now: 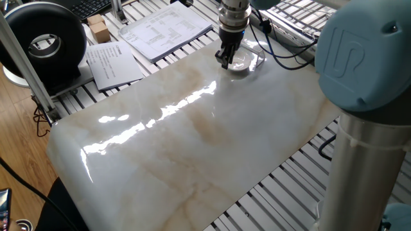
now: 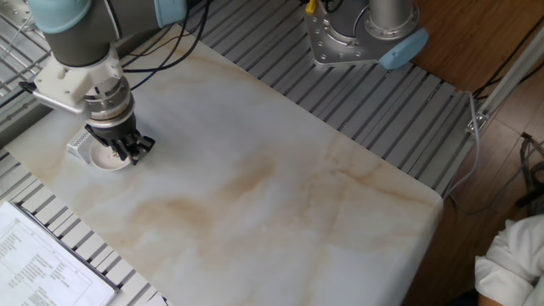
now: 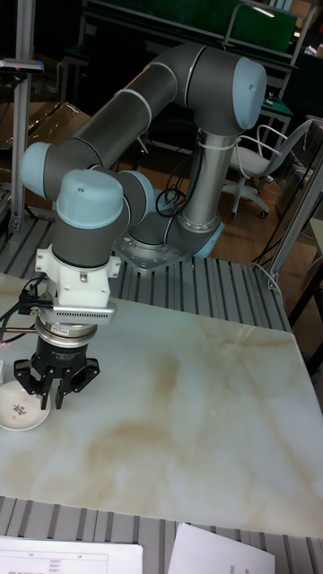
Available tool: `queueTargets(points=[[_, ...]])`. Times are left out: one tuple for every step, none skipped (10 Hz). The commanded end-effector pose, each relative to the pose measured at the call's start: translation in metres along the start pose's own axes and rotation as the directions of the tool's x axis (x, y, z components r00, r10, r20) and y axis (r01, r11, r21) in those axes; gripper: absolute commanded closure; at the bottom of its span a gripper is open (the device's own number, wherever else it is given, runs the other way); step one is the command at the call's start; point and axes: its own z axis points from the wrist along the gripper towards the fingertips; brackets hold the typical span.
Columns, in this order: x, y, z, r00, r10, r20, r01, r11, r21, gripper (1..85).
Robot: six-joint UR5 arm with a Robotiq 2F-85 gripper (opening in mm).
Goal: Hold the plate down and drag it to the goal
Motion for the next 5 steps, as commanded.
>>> queueTargets(points=[[-0.0033, 0.0006, 0.0036, 1.000, 0.000, 0.014, 0.000, 1.000, -0.002, 60.3], [-0.0028, 0.0008, 0.0039, 1.000, 0.000, 0.012, 0.000, 1.000, -0.003, 60.3], [-0.0029, 0.0023, 0.0040, 1.000, 0.002, 0.013, -0.002, 1.000, -0.004, 60.3], [-0.0025, 0.0043, 0.0046, 1.000, 0.005, 0.011, -0.005, 1.000, -0.005, 60.3], [-0.0022, 0.0040, 0.0065, 1.000, 0.007, 0.014, -0.007, 1.000, 0.003, 61.3]])
